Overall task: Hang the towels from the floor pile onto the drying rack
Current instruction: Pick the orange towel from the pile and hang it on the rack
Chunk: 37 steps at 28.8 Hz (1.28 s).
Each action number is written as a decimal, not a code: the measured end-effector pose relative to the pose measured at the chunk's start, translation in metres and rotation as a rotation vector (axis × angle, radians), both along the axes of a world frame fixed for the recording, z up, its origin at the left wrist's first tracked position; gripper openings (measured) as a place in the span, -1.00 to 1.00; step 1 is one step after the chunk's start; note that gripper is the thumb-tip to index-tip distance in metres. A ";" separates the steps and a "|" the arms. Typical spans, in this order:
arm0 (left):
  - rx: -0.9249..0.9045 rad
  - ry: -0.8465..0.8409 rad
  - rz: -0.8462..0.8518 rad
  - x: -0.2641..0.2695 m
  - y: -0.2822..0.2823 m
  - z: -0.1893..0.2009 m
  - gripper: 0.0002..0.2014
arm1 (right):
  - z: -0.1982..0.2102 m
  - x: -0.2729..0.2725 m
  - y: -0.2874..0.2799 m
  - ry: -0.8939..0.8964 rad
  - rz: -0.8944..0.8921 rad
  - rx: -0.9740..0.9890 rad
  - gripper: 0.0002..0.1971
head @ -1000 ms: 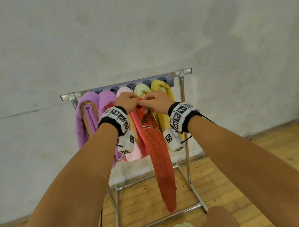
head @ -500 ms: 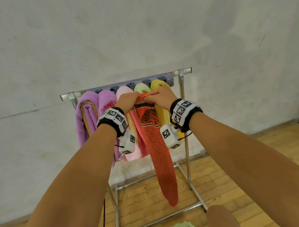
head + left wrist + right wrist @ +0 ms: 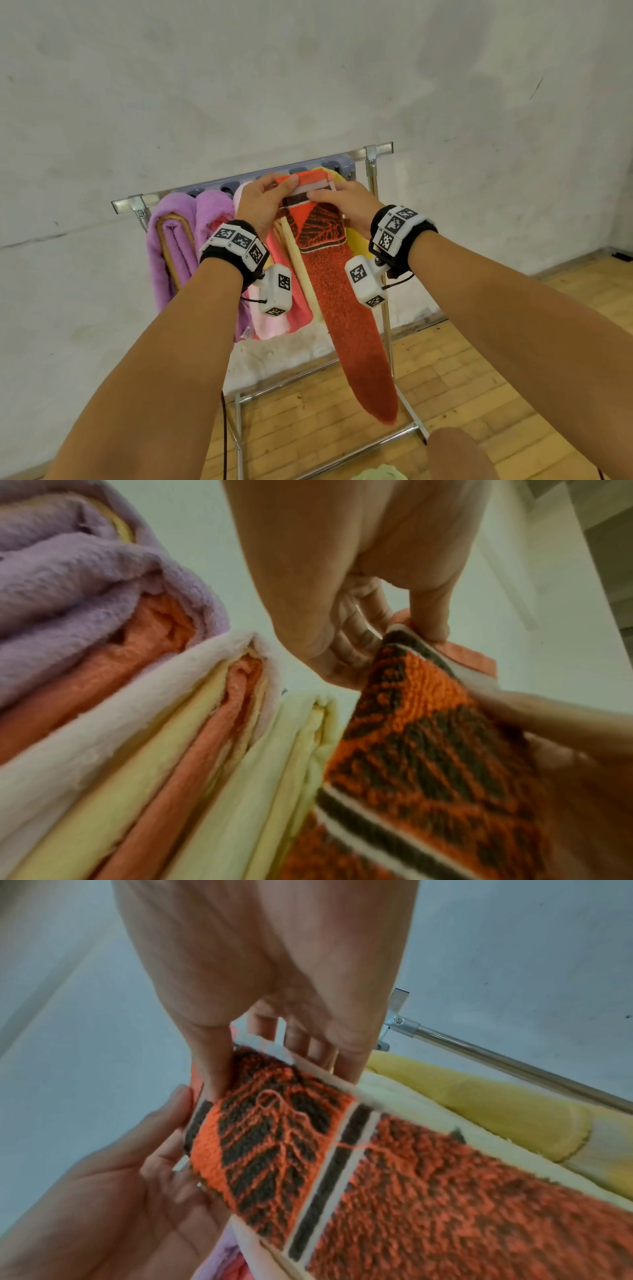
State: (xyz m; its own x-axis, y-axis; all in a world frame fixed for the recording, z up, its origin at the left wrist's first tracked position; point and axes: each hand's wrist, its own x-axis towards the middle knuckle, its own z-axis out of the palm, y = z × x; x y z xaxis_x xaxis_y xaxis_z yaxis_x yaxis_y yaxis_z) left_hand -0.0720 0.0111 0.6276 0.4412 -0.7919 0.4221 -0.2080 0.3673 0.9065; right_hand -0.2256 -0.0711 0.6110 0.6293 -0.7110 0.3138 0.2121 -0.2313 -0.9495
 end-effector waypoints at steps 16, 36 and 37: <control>0.176 0.053 -0.116 -0.039 -0.035 -0.001 -0.61 | 0.001 -0.044 -0.028 0.007 -0.092 -0.009 -0.78; 0.142 0.016 -0.064 -0.064 -0.061 -0.010 -0.84 | -0.006 -0.070 -0.041 0.094 -0.122 0.127 -0.66; 0.114 0.039 -0.063 -0.064 -0.061 -0.008 -0.89 | -0.010 -0.070 -0.044 0.131 -0.110 0.096 -0.65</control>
State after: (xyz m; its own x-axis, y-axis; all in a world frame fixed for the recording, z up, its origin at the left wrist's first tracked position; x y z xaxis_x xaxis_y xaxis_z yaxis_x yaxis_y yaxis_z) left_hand -0.1365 -0.0504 0.6192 0.4035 -0.8602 0.3118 -0.1520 0.2730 0.9499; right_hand -0.2958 -0.1151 0.6013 0.5770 -0.8005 0.1618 0.0635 -0.1535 -0.9861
